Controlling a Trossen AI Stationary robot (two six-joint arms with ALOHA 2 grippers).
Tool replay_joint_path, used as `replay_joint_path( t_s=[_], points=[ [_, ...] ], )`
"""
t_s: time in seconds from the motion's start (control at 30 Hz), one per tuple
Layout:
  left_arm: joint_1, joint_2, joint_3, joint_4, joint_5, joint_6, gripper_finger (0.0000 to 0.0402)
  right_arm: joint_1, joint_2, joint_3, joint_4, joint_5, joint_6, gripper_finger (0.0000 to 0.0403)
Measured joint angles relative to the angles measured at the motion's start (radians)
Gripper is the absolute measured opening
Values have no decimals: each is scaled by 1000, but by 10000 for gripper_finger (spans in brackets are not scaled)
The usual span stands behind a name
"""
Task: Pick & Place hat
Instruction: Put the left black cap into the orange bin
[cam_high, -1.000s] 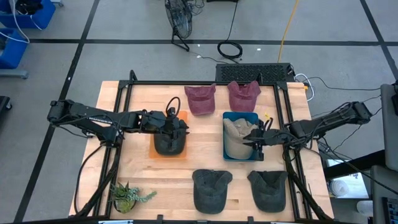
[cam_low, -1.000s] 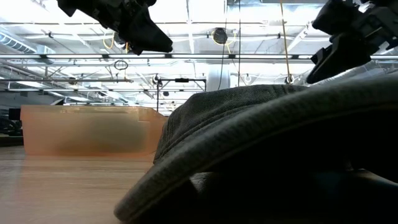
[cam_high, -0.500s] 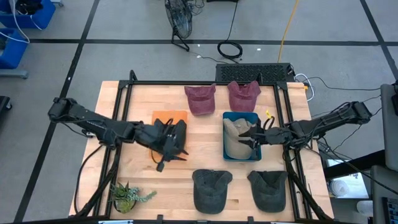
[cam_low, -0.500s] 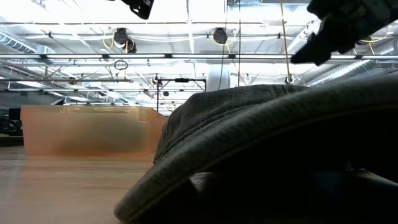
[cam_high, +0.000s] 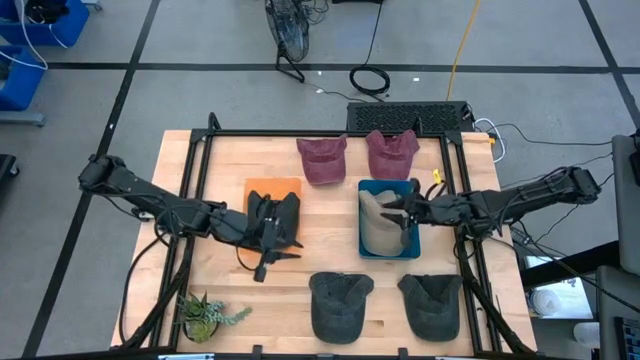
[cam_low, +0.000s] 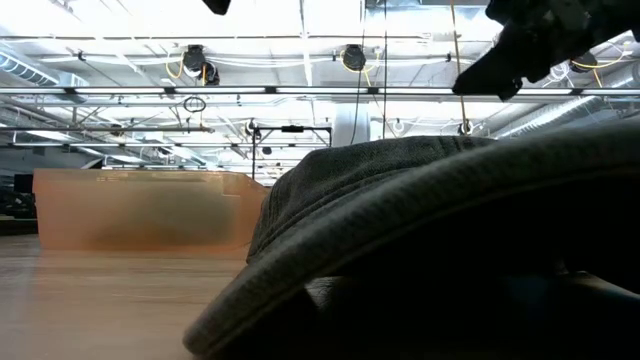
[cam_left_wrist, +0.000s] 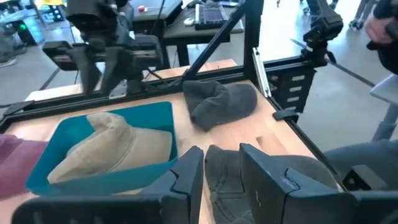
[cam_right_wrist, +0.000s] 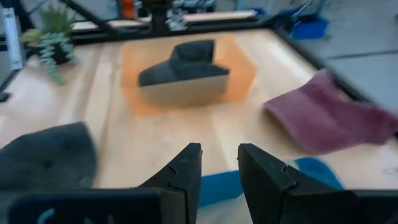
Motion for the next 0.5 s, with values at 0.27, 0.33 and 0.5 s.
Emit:
replay_joint_path(
  t_s=[0.27,0.33,0.5],
  points=[
    [-73,101,10,69,12,-44,108,51,-1,0,-1,-23,53,93],
    [-90,163,59,87,-3,-75,108,60,0,0,-1,-21,54,93],
    [-124,297,200,-32,-4,-121,108,83,0,0,-11,-22,95,93]
  ],
)
